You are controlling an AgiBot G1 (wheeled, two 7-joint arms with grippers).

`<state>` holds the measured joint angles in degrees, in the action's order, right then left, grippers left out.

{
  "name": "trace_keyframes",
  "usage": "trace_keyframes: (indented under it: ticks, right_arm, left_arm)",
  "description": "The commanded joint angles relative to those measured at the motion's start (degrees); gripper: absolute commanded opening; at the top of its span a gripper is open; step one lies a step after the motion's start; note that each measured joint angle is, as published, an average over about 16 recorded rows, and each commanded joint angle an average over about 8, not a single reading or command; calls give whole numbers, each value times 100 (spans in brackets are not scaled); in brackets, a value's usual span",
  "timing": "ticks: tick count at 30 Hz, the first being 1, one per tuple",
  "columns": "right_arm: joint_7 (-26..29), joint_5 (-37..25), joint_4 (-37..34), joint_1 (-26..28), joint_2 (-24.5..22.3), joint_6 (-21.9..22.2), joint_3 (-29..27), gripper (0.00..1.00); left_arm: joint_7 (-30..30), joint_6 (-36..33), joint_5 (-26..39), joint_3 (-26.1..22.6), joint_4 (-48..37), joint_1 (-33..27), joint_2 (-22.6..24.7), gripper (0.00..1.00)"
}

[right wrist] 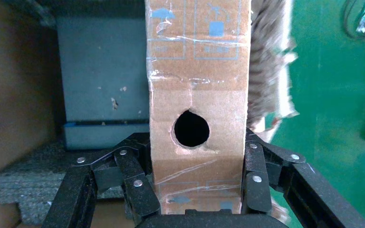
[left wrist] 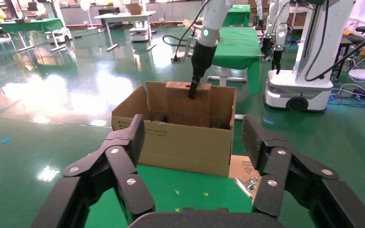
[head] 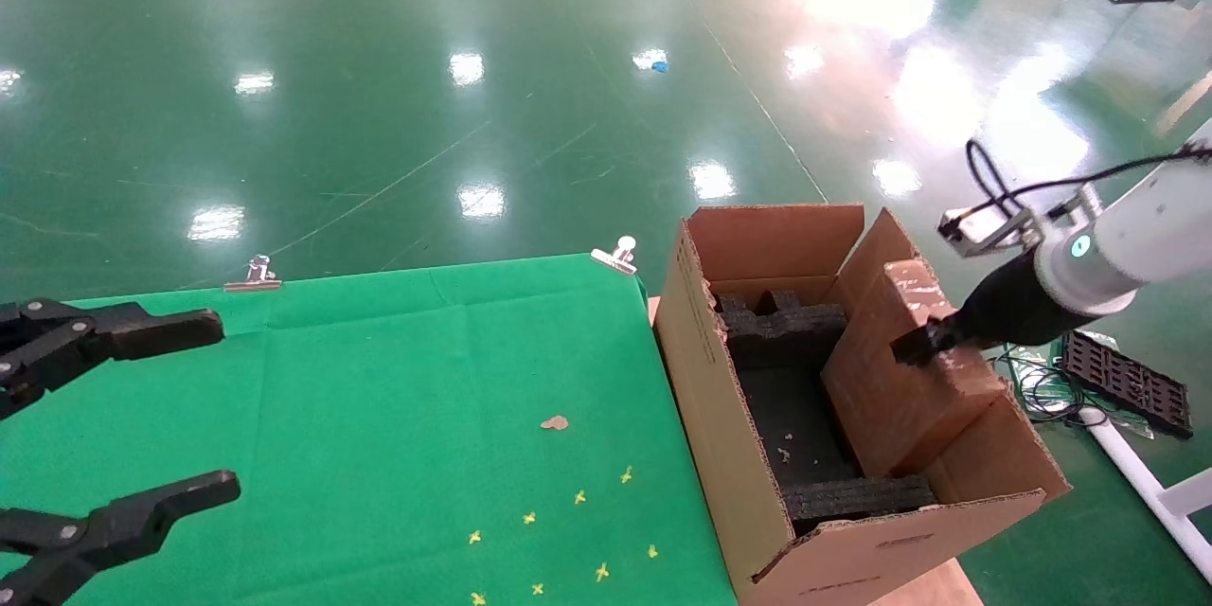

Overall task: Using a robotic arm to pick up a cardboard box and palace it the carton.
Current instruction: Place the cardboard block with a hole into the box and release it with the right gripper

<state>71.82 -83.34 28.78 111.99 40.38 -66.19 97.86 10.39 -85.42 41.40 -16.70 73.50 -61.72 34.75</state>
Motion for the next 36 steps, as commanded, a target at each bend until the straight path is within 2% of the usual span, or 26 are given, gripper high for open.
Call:
trace_keyframes:
  ticks: [1, 10, 11, 18, 19, 36]
  right_arm:
    - [-1, 55, -30, -172, 18, 121, -8, 0]
    - [-354, 331, -510, -832, 231, 588, -106, 0]
    - [-412, 368, -561, -865, 245, 606, -126, 7]
    - [-777, 570, -917, -923, 361, 486, -234, 95]
    - [-820, 585, -969, -921, 383, 460, -242, 100]
    - [-1223, 425, -1684, -813, 835, 188, -140, 100]
  left_arm:
    - [0, 0, -1, -1, 0, 0, 0, 100]
    - [-2, 2, -3, -4, 0, -1, -2, 100]
    - [-2, 2, -3, -4, 0, -1, -2, 100]
    - [-3, 3, -4, -7, 0, -1, -3, 100]
    - [-3, 3, -5, -7, 0, -2, -3, 100]
    - [-6, 5, -9, -12, 0, -3, -5, 100]
